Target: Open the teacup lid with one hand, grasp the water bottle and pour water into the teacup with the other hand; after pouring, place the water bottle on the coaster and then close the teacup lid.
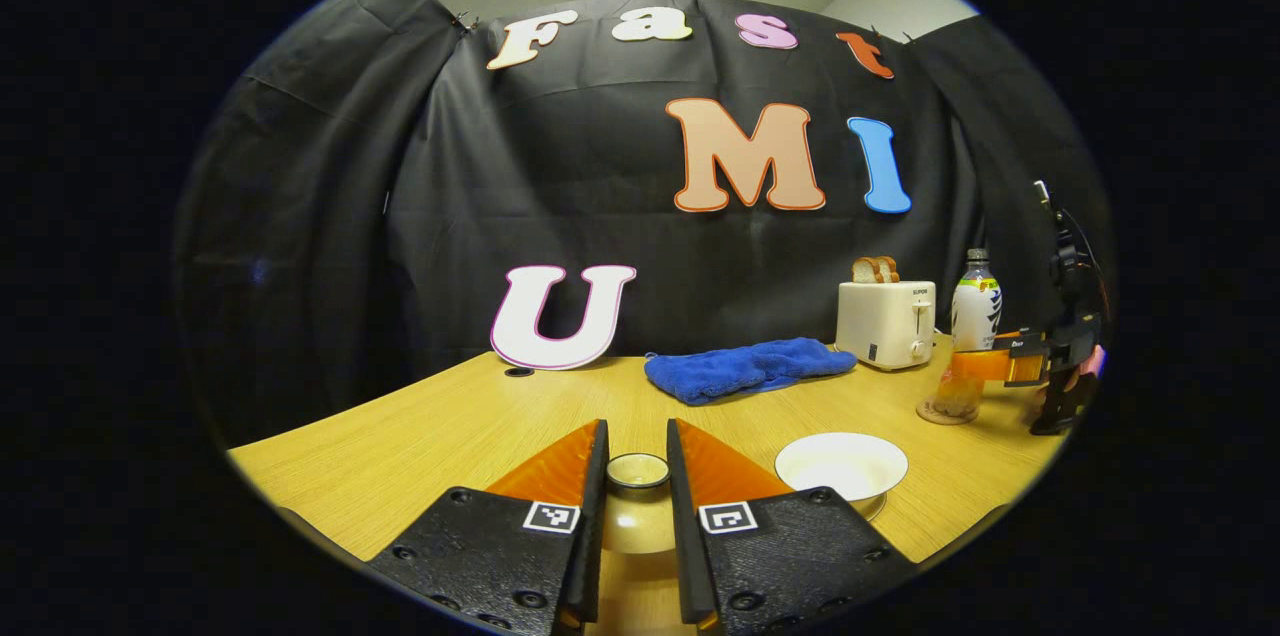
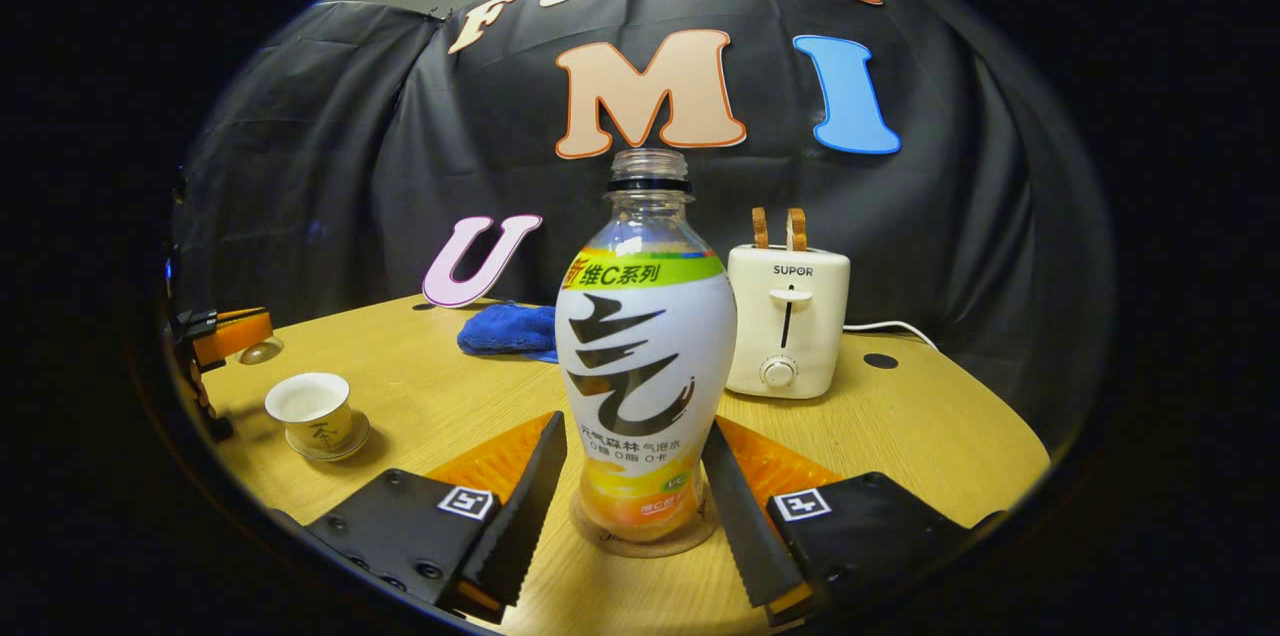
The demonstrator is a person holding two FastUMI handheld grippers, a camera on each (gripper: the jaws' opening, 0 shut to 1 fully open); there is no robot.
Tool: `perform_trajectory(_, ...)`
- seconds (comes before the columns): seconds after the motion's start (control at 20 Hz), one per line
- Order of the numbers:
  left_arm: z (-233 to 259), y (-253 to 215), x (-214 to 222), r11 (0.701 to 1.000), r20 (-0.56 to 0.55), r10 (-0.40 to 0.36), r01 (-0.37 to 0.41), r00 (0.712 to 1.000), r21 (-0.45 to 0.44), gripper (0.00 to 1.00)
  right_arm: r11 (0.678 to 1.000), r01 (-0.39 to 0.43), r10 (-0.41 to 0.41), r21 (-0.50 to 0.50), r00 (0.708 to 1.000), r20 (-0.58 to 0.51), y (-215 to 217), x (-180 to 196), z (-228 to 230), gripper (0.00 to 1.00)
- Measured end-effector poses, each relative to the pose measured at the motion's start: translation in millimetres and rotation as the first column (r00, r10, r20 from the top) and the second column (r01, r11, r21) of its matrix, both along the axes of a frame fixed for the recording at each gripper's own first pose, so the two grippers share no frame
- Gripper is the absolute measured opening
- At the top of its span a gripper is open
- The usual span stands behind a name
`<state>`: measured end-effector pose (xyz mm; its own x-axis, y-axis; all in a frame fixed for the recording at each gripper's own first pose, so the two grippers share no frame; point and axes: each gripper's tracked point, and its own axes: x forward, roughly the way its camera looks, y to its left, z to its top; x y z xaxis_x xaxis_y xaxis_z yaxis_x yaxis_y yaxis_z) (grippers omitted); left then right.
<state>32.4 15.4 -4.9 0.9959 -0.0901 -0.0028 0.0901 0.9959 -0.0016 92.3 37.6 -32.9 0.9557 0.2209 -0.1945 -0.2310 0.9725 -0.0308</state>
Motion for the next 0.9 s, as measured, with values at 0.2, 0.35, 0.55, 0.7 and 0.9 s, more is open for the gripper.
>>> perform_trajectory(0.2,0,0,0,1.000,-0.004,0.001,-0.001,1.000,0.001,0.29,1.000,0.000,0.000,0.023,1.000,0.018,-1,-9,4,0.86)
perform_trajectory(0.35,0,-1,1,1.000,-0.003,-0.002,0.002,1.000,0.002,0.29,0.999,0.023,-0.025,0.036,0.998,0.055,-7,-21,13,0.85)
perform_trajectory(0.55,1,-4,1,1.000,-0.001,-0.011,0.011,1.000,0.002,0.29,0.998,0.041,-0.048,0.057,0.990,0.132,-8,-43,25,0.85)
perform_trajectory(0.7,0,-6,1,1.000,0.000,-0.020,0.020,1.000,0.000,0.29,0.995,0.070,-0.082,0.074,0.982,0.169,-11,-61,32,0.84)
perform_trajectory(0.9,1,-10,3,1.000,-0.001,-0.022,0.022,1.000,-0.003,0.29,0.995,0.070,-0.082,0.075,0.982,0.172,-8,-81,33,0.88)
